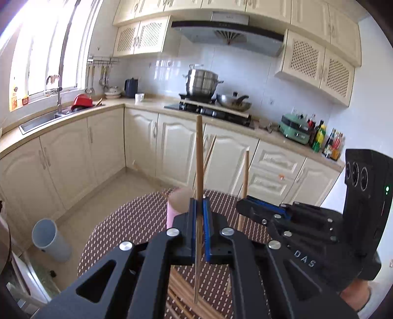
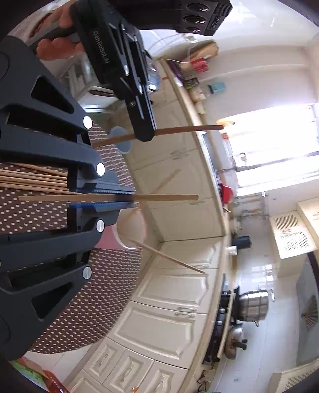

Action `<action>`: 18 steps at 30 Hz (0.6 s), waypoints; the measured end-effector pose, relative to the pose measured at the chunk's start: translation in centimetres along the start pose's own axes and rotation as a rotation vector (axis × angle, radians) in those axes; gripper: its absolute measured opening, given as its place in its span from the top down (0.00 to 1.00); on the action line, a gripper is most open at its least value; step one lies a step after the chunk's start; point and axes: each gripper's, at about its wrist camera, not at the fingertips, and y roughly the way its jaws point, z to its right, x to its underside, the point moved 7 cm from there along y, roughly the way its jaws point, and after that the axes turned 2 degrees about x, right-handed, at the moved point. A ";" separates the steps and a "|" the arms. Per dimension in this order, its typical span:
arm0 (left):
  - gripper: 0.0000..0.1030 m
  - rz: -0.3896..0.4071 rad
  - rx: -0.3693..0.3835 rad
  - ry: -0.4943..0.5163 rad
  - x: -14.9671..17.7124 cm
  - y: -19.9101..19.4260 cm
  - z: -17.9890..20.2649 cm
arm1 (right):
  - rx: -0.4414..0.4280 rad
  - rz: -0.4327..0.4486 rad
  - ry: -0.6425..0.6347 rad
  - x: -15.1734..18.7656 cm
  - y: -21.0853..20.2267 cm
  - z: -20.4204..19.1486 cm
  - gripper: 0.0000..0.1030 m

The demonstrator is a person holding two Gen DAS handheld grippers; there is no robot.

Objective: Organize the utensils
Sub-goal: 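Lift both held chopsticks upright above the pink cup, then lower both chopsticks into the pink cup and open both grippers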

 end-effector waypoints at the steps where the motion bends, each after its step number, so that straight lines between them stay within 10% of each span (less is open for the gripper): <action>1: 0.95 0.011 0.003 -0.002 -0.7 0.1 0.1 | 0.002 0.015 0.000 -0.6 0.0 0.1 0.94; 18: 0.95 0.269 -0.054 0.002 -9.3 2.5 0.8 | 0.088 0.257 0.025 -8.9 1.1 2.6 0.94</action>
